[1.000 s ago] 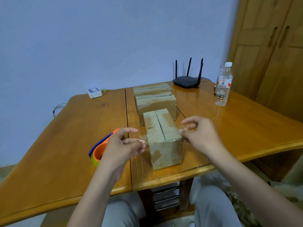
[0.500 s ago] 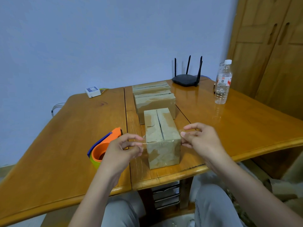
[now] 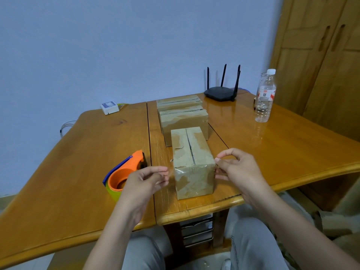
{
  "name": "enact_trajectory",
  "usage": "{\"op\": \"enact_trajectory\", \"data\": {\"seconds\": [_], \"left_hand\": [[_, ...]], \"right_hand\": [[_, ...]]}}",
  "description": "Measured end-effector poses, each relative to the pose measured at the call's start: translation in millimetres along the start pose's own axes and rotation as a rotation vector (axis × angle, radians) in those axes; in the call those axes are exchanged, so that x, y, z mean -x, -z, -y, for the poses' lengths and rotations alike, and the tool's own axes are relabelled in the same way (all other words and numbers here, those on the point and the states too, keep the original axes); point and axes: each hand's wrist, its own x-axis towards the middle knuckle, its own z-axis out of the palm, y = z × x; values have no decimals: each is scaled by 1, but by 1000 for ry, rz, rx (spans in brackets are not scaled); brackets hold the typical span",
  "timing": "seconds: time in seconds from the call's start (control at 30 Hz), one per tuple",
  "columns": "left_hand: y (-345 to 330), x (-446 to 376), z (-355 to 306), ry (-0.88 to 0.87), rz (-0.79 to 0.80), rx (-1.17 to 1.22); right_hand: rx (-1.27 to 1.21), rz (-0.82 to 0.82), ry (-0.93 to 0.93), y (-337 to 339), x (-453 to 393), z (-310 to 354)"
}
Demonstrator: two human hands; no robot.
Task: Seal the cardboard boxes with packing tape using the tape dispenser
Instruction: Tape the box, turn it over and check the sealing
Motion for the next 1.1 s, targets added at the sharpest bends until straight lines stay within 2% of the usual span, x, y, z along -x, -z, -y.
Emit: {"op": "enact_trajectory", "data": {"seconds": [0.1, 0.2, 0.3, 0.43, 0.53, 0.7, 0.8, 0.97, 1.1], "left_hand": [[-1, 0, 1, -14, -31, -65], [-1, -1, 1, -114, -136, -201], [0, -2, -3, -151, -198, -138], [-4, 2, -15, 48, -2, 83], [-9, 0, -16, 107, 56, 148], [-10, -5, -17, 20, 6, 179], [-9, -4, -16, -125, -50, 19], [-9, -2, -12, -213, -112, -143], [-6, -4, -5, -210, -114, -253]], "right_hand": [[82, -13, 42, 0, 1, 0], [158, -37, 72, 2, 2, -1], [169, -54, 76, 5, 2, 1], [63, -34, 46, 8, 5, 8], [8, -21, 39, 7, 5, 10], [-154, 52, -83, 6, -1, 15], [-195, 78, -117, 9, -4, 17], [-60, 51, -16, 9, -2, 14], [312, -48, 187, 11, 2, 5]]}}
